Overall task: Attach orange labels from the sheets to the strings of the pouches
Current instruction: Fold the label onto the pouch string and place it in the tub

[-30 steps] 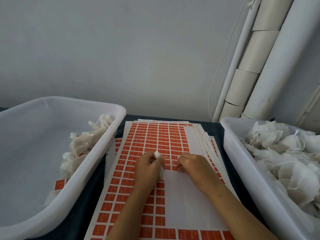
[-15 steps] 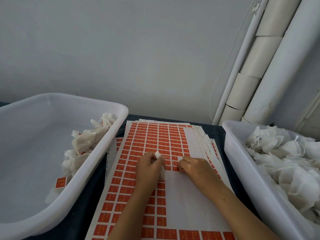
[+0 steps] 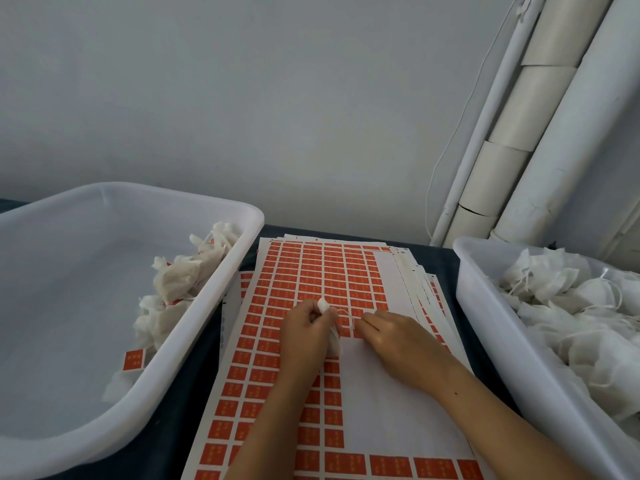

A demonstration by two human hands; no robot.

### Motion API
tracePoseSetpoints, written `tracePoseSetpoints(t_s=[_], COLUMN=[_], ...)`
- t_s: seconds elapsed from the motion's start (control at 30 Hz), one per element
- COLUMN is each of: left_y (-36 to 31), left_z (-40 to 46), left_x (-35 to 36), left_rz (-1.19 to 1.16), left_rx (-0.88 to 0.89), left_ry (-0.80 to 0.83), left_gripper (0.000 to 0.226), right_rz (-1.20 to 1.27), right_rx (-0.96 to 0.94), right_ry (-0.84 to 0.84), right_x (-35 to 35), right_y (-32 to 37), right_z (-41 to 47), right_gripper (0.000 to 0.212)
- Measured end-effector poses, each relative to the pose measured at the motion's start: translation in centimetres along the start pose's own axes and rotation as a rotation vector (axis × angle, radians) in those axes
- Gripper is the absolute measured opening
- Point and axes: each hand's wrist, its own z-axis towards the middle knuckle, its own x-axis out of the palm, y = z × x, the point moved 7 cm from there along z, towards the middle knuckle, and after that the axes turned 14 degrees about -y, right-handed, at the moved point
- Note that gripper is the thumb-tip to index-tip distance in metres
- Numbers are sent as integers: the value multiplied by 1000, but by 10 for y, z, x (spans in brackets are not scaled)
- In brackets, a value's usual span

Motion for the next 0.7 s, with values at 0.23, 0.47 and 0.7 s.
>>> tracePoseSetpoints(t_s=[0.23, 0.47, 0.7], left_y=[3, 5, 3], left_z=[0, 0, 2], left_x=[0, -1, -1], left_rz=[-5, -60, -189], left_rx=[-19, -72, -149], left_ry=[5, -20, 1], left_gripper=[22, 20, 16], right_rz=[55, 294, 660], right_rx=[85, 370, 687], right_ry=[-125, -200, -241], right_x=[-8, -1, 10], right_y=[-6, -20, -22], right_z=[2, 15, 14], right_gripper=[32, 21, 15])
